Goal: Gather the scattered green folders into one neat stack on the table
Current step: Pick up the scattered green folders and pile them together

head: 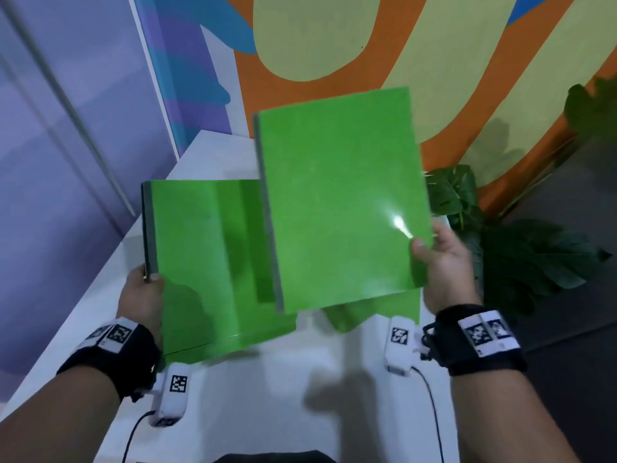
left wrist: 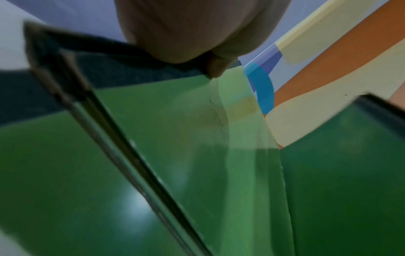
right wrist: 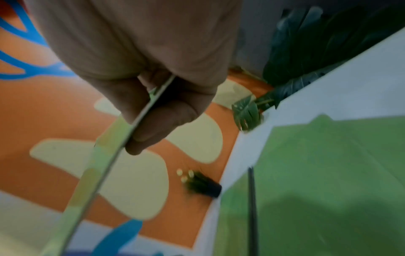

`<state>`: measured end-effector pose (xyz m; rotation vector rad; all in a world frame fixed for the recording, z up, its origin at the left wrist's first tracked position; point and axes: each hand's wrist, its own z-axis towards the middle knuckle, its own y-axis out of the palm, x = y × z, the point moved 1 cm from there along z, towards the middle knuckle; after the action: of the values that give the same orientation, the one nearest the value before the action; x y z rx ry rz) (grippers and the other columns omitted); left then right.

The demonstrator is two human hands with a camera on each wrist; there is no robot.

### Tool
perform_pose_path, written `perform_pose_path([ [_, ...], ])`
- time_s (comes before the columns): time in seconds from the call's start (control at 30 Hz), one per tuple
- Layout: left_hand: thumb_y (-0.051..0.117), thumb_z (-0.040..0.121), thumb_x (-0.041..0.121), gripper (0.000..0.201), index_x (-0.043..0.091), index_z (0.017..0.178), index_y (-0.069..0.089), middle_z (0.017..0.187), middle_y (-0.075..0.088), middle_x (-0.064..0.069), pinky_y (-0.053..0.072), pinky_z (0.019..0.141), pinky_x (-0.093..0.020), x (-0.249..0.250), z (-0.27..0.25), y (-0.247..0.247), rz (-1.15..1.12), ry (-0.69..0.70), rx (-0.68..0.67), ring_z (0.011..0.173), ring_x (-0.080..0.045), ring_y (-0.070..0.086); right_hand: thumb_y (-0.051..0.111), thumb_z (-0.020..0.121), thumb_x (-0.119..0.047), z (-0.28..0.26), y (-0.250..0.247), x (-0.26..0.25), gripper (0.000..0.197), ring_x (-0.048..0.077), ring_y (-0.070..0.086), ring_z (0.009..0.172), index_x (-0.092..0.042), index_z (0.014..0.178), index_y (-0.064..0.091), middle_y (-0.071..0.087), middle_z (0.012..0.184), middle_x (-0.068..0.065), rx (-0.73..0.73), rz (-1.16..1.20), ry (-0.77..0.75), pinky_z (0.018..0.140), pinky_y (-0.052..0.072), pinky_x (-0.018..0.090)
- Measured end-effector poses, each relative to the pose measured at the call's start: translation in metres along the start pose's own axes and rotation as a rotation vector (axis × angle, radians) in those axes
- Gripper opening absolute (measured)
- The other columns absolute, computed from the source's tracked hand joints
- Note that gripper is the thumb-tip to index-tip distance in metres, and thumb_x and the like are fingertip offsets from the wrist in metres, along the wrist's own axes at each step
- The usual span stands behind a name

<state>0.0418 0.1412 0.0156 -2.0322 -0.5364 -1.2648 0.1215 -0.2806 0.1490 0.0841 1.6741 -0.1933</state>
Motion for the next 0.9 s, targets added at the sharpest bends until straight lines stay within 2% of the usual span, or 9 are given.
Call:
perform_pose_path([
  [0.1, 0.044, 0.094, 0.019, 0.026, 0.013, 0.116, 0.056, 0.089, 0.062, -0.021, 0.058, 0.061, -0.039, 0.019, -0.026, 0.017, -0.163, -0.032, -0.111, 0.071, -0.031, 0.060, 0.055, 0.092, -0.001, -0.014, 0.037, 0.028, 0.058, 0.026, 0.043, 0.136, -0.018, 0.145, 0.040, 0.037, 0.155, 0.005, -0.066, -0.003, 0.143, 0.110, 0.039, 0.044],
  [0.17, 0.042, 0.096, 0.012, 0.023, 0.008, 0.113, 0.056, 0.075, 0.057, -0.016, 0.051, 0.045, -0.030, 0.023, -0.036, 0.027, -0.208, -0.066, -0.188, 0.059, -0.027, 0.055, 0.053, 0.094, -0.005, -0.025, 0.055, 0.050, 0.058, 0.027, 0.050, 0.128, -0.017, 0.148, 0.035, 0.039, 0.153, 0.002, -0.109, -0.106, 0.201, 0.096, 0.052, 0.033],
  [0.3, 0.044, 0.096, 0.028, 0.032, 0.007, 0.114, 0.061, 0.081, 0.064, -0.013, 0.051, 0.064, -0.036, 0.026, -0.054, 0.037, -0.368, -0.170, -0.278, 0.069, -0.029, 0.060, 0.059, 0.092, -0.011, -0.036, 0.064, 0.095, 0.050, 0.026, 0.039, 0.136, -0.028, 0.138, 0.045, 0.035, 0.151, 0.002, -0.196, -0.253, 0.187, 0.112, 0.036, 0.042],
  [0.4, 0.052, 0.090, 0.051, 0.046, 0.014, 0.115, 0.062, 0.103, 0.074, -0.014, 0.054, 0.086, -0.050, 0.026, -0.063, 0.049, -0.378, -0.197, -0.442, 0.095, -0.034, 0.069, 0.062, 0.087, 0.000, -0.036, 0.062, 0.105, 0.075, 0.026, 0.037, 0.136, -0.044, 0.141, 0.036, 0.032, 0.153, 0.005, -0.302, -0.144, 0.282, 0.104, 0.040, 0.042],
  [0.5, 0.063, 0.090, 0.022, 0.030, 0.018, 0.119, 0.055, 0.120, 0.067, -0.016, 0.050, 0.091, -0.063, 0.026, -0.065, 0.058, -0.238, -0.098, -0.482, 0.106, -0.040, 0.065, 0.066, 0.090, -0.019, -0.035, 0.056, 0.105, 0.081, 0.032, 0.027, 0.145, -0.032, 0.153, 0.017, 0.023, 0.159, 0.018, -0.361, -0.178, 0.363, 0.111, 0.031, 0.048],
  [0.6, 0.061, 0.091, 0.022, 0.029, 0.025, 0.118, 0.054, 0.126, 0.063, -0.003, 0.040, 0.105, -0.057, 0.026, -0.073, 0.069, -0.160, -0.036, -0.584, 0.119, -0.031, 0.056, 0.061, 0.093, -0.033, -0.024, 0.045, 0.110, 0.079, 0.032, 0.024, 0.147, -0.016, 0.154, 0.014, 0.017, 0.162, 0.016, -0.323, -0.195, 0.419, 0.116, 0.025, 0.049],
  [0.7, 0.056, 0.095, 0.021, 0.034, 0.028, 0.126, 0.044, 0.127, 0.052, 0.008, 0.030, 0.111, -0.047, 0.028, -0.079, 0.081, -0.113, -0.001, -0.614, 0.125, -0.020, 0.043, 0.050, 0.098, -0.035, -0.010, 0.034, 0.116, 0.068, 0.031, 0.024, 0.147, -0.014, 0.154, 0.018, 0.020, 0.162, 0.011, -0.291, -0.249, 0.417, 0.117, 0.024, 0.049],
  [0.8, 0.056, 0.095, 0.022, 0.031, 0.024, 0.123, 0.044, 0.127, 0.052, 0.002, 0.032, 0.109, -0.050, 0.031, -0.077, 0.083, -0.070, -0.002, -0.528, 0.125, -0.025, 0.044, 0.035, 0.102, -0.038, 0.009, 0.030, 0.128, 0.050, 0.029, 0.035, 0.141, -0.017, 0.148, 0.036, 0.036, 0.156, 0.009, -0.306, -0.520, 0.305, 0.117, 0.027, 0.045],
  [0.9, 0.057, 0.094, 0.021, 0.040, 0.017, 0.130, 0.043, 0.129, 0.053, -0.008, 0.036, 0.107, -0.059, 0.028, -0.066, 0.074, -0.070, -0.020, -0.428, 0.123, -0.032, 0.047, 0.045, 0.098, -0.032, 0.035, 0.023, 0.152, 0.054, 0.036, 0.030, 0.143, -0.028, 0.150, 0.030, 0.024, 0.160, 0.013, -0.329, -0.937, 0.213, 0.115, 0.029, 0.054],
])
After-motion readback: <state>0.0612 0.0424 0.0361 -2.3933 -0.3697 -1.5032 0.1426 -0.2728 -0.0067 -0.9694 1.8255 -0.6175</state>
